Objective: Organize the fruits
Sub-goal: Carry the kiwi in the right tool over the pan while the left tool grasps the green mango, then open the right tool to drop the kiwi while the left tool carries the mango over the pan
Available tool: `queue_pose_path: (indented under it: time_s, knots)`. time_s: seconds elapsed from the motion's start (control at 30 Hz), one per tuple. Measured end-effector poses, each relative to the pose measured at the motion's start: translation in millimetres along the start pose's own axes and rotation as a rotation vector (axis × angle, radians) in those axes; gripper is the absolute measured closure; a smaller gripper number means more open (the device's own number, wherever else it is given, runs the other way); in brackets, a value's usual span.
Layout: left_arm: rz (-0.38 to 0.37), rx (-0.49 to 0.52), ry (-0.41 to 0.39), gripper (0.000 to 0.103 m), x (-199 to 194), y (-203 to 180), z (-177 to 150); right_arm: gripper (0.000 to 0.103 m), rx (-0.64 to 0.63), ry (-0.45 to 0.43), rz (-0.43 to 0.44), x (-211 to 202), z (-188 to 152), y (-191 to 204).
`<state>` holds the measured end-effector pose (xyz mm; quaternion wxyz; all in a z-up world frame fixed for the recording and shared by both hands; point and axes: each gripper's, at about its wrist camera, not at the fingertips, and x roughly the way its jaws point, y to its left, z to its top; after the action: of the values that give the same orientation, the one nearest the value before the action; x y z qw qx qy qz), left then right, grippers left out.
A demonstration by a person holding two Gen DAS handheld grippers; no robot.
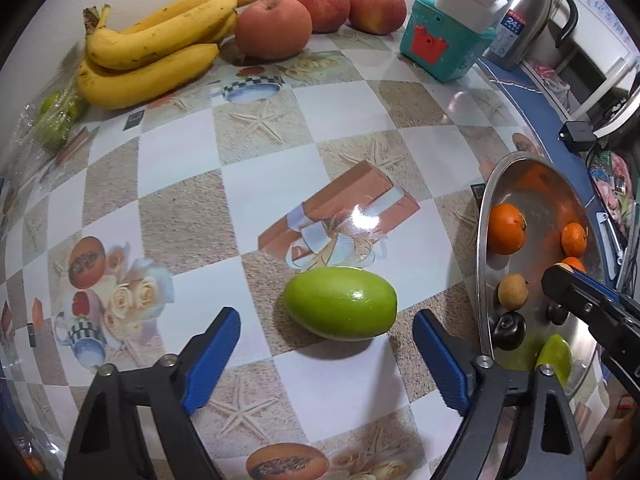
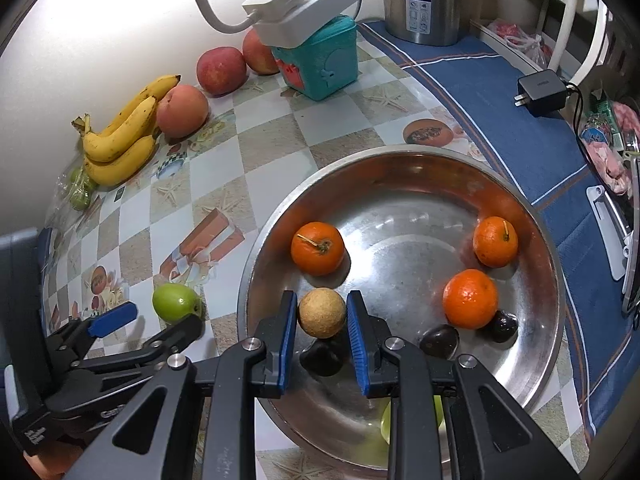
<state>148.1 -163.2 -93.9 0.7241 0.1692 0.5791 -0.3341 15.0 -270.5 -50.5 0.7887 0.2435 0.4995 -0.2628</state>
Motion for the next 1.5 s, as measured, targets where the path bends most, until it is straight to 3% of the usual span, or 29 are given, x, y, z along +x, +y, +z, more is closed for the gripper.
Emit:
queue_pose_path:
  time_s: [0.3,0.43,0.83,1.07,1.5]
  knots:
    - [0.014,0.005,-0.005,0.028,8.0,-5.1,2.8,0.077,0.009,0.003,0.004,-0.8,0.4,-5.8]
    - [0.008,0.005,-0.012,0.043,7.1,-7.8,4.1,0.077,0.011,0.005,0.006,-0.5,-0.1,-6.9]
    - [-0.009,0.006,-0.026,0.043,-2.4,-4.7,1.8,0.077,0.023,0.008,-0.005,1.4,-0.5,-11.5]
    - [-0.011,0.012,-0.08,0.043,-22.1,-7.0,7.3,0.077,0.046,-0.006,-0.026,-0.4,2.0,-22.5]
    - [-0.074,0.174,-0.135,0.043,-38.1,-70.2,8.8,0.077,0.097,-0.091,-0.08,-11.7,10.9,-54.8]
